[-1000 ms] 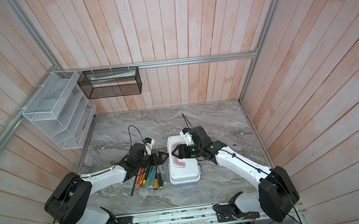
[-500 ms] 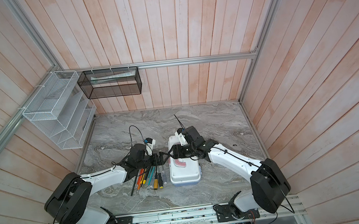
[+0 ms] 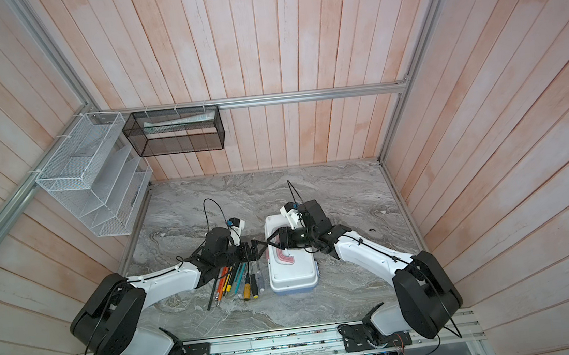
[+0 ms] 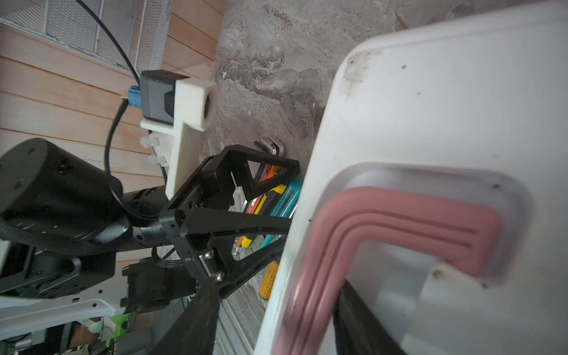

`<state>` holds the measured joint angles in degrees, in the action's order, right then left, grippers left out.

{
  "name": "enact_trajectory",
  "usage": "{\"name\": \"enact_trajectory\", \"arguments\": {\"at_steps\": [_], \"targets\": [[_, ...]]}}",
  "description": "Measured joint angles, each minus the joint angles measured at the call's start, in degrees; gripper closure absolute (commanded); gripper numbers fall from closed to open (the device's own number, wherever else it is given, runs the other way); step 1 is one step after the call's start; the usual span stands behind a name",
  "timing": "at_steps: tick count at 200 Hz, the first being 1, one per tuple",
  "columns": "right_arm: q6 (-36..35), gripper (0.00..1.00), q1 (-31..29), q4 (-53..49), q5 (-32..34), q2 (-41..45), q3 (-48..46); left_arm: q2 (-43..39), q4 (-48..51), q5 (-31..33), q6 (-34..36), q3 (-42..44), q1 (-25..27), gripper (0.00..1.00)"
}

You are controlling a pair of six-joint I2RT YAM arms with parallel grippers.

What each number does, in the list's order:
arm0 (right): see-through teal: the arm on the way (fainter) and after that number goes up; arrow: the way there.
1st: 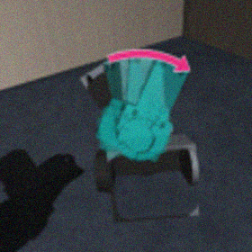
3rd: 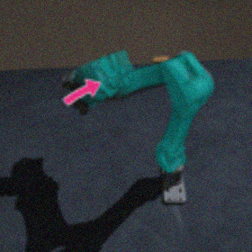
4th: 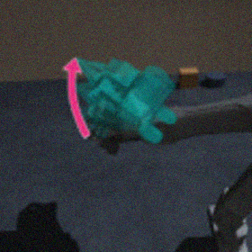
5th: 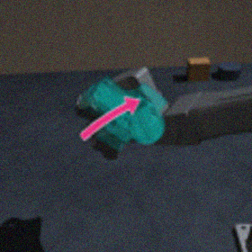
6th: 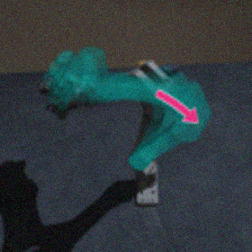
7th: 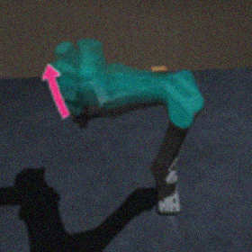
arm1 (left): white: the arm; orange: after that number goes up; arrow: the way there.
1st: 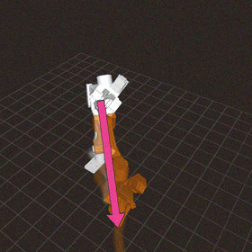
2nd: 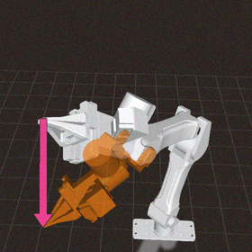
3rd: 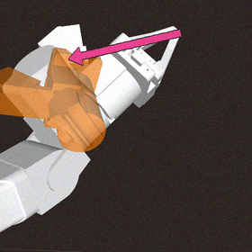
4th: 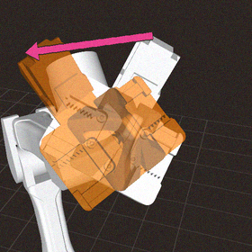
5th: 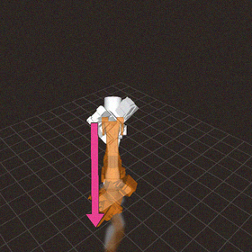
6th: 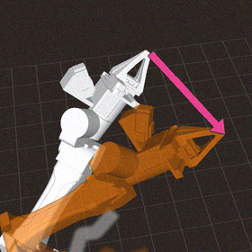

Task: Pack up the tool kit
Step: 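Close the right gripper on the pink handle of the white tool box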

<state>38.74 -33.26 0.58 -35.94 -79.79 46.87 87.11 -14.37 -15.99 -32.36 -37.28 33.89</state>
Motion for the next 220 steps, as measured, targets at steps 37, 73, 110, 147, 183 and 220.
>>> {"name": "enact_trajectory", "arguments": {"at_steps": [37, 73, 110, 147, 183, 220], "targets": [[4.1, 0.52, 4.9, 6.4, -8.2, 4.0, -5.2, 0.0, 0.3, 0.7, 0.3, 0.0, 0.3, 0.00], [9.1, 0.52, 10.3, 12.6, -13.1, 9.6, -10.6, -0.8, 2.5, 3.3, 1.7, 0.0, 0.4, 0.00], [6.4, 0.50, 12.0, 8.1, -12.1, 13.6, -9.8, -1.5, 4.1, 4.7, 2.8, 0.0, 0.4, 0.00], [-2.3, 0.50, 10.4, -10.0, 2.2, 15.9, -0.8, -1.5, 4.6, 4.7, 2.8, 0.0, 0.4, 0.00], [-4.5, 0.48, -1.9, -27.0, 25.1, 14.3, 12.2, -1.6, 4.5, 4.7, 2.7, 0.0, 0.4, 0.00], [-1.4, 0.48, -12.5, -39.8, 42.6, 5.0, 22.7, -1.9, 4.5, 4.6, 2.6, 0.0, 0.4, 0.00]]}}
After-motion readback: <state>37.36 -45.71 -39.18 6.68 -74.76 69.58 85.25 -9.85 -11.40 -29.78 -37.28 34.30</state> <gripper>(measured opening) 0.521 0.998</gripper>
